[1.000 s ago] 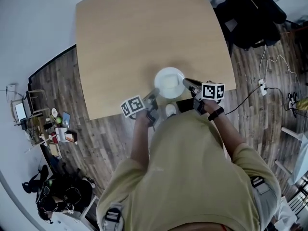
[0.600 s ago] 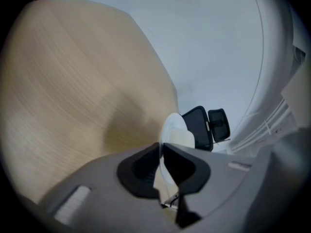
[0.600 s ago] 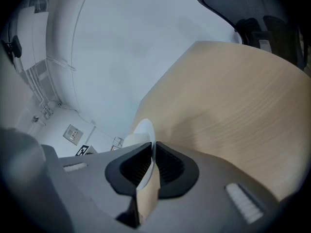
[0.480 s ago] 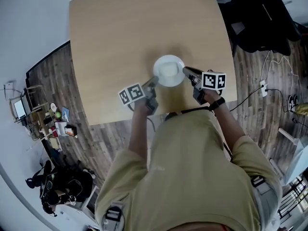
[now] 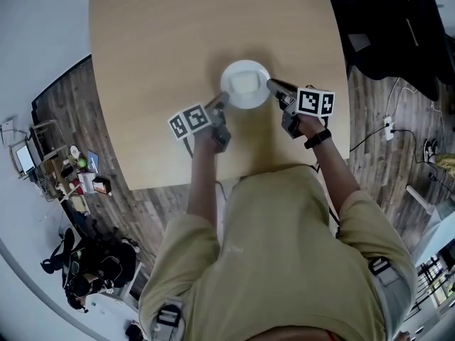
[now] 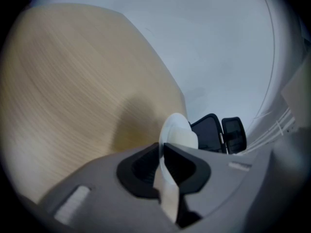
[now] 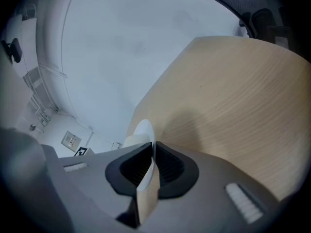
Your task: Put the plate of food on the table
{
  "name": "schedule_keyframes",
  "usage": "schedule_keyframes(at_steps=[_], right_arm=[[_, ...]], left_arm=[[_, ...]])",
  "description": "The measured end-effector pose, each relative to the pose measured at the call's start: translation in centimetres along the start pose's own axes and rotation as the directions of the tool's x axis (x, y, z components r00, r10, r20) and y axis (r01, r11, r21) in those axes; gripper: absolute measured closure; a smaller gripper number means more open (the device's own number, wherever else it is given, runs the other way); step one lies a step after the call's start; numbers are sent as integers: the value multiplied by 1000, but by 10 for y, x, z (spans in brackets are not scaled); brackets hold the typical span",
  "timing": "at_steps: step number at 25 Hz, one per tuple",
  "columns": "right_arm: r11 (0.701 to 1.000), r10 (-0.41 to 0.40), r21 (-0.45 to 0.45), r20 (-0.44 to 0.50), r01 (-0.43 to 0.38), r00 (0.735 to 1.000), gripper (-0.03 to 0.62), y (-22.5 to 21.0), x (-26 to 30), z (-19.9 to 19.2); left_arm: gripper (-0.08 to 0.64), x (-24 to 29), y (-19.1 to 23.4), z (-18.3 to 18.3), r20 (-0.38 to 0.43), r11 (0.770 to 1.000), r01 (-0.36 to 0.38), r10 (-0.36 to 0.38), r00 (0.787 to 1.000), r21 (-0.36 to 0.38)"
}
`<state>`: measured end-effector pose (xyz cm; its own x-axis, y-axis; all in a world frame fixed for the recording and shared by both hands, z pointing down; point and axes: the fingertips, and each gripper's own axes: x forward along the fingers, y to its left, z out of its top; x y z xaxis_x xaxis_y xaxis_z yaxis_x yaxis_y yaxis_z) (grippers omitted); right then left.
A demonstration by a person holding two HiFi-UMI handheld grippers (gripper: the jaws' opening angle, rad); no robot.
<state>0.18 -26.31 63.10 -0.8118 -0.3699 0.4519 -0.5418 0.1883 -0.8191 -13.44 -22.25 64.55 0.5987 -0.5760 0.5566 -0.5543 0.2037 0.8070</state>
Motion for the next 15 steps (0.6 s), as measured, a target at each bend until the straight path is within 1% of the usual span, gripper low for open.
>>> schedule_keyframes(at_steps=[4,8,15], right_arm=[[1000,-5,5,13,5,1000,566,-13,13,26],[1000,-9,23,29,8,1000,566,-30,20,47],[998,-20,52,40,18,999,566,-53,37,66]], left_arm=[[531,24,-1,23,6,1000,-6,6,1000,2],[530,48,-2,37,7,1000,-12,12,1000,6],[529,76,5,55,6,999,-41,41,999,3]])
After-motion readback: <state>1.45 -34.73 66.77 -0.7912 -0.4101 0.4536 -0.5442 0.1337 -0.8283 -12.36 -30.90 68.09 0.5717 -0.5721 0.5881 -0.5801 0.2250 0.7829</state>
